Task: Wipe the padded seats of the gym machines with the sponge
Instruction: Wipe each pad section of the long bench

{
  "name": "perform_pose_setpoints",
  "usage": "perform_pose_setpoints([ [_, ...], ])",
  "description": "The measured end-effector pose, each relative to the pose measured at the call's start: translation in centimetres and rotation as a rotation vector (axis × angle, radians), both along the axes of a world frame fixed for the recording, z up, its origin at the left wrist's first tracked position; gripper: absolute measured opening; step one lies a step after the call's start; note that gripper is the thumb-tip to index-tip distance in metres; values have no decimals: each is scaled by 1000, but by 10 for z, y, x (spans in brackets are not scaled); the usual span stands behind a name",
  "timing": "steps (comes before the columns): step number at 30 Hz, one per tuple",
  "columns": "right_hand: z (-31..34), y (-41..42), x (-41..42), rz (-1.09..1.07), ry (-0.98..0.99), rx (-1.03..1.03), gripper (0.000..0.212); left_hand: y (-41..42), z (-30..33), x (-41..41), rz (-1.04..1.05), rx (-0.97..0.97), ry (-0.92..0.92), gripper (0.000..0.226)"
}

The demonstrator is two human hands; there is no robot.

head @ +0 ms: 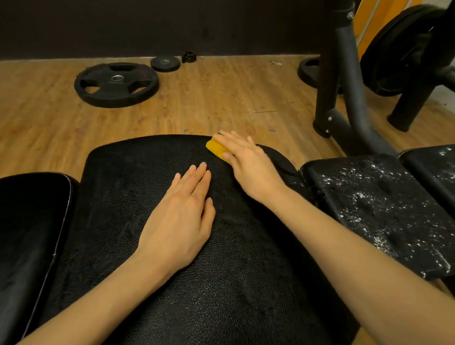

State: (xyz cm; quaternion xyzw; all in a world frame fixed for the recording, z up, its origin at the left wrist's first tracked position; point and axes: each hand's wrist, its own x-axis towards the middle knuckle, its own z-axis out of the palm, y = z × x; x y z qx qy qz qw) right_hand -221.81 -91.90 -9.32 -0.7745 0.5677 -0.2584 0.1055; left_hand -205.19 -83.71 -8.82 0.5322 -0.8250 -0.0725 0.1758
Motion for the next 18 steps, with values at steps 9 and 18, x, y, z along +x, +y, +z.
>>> perform_pose_setpoints([
  [9, 6, -5, 12, -173, -144, 79, 40, 1, 4, -1, 1, 9, 11, 54],
  [18, 9, -10, -7, -292, -27, 85, 40, 2, 6, -3, 15, 30, 12, 54],
])
